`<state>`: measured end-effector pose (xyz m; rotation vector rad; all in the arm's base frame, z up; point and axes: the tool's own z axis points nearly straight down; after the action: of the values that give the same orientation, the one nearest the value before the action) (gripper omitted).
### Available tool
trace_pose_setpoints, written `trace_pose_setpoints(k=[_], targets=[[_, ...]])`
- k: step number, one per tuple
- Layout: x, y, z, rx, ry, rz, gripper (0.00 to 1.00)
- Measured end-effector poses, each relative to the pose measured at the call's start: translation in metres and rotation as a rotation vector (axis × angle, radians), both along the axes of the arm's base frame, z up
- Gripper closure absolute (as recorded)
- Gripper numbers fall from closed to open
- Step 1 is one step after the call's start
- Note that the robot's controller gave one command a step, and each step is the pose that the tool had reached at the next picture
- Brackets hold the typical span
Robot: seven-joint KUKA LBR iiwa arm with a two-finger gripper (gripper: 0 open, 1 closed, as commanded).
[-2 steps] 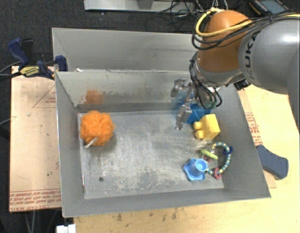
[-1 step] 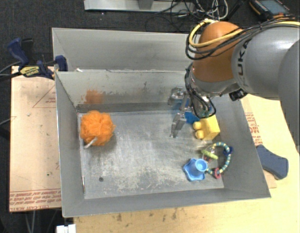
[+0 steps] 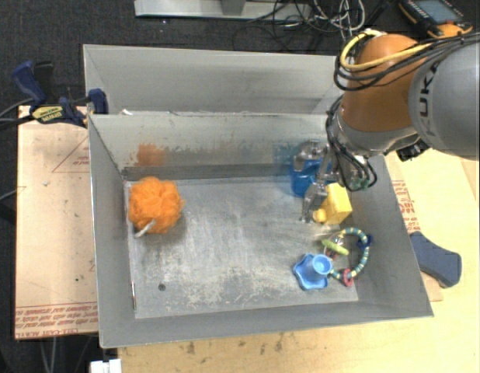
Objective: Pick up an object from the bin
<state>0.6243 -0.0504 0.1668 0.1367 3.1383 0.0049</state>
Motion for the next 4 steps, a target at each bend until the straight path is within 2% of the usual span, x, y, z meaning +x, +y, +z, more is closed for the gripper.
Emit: trace_pose_setpoints(k=[1,2,3,4], targets=[[-0.048,-0.020,-0.029,-0.006,-0.011,-0.047,0.00],[-0.069,-0.034,-0.063,0.000,0.011,-0.038,0.00],[-0.098,-0.084,-0.094,-0.001,-0.001,0.242,1.00],[-0.098,-0.084,-0.094,-0.001,-0.002,0.242,0.00]])
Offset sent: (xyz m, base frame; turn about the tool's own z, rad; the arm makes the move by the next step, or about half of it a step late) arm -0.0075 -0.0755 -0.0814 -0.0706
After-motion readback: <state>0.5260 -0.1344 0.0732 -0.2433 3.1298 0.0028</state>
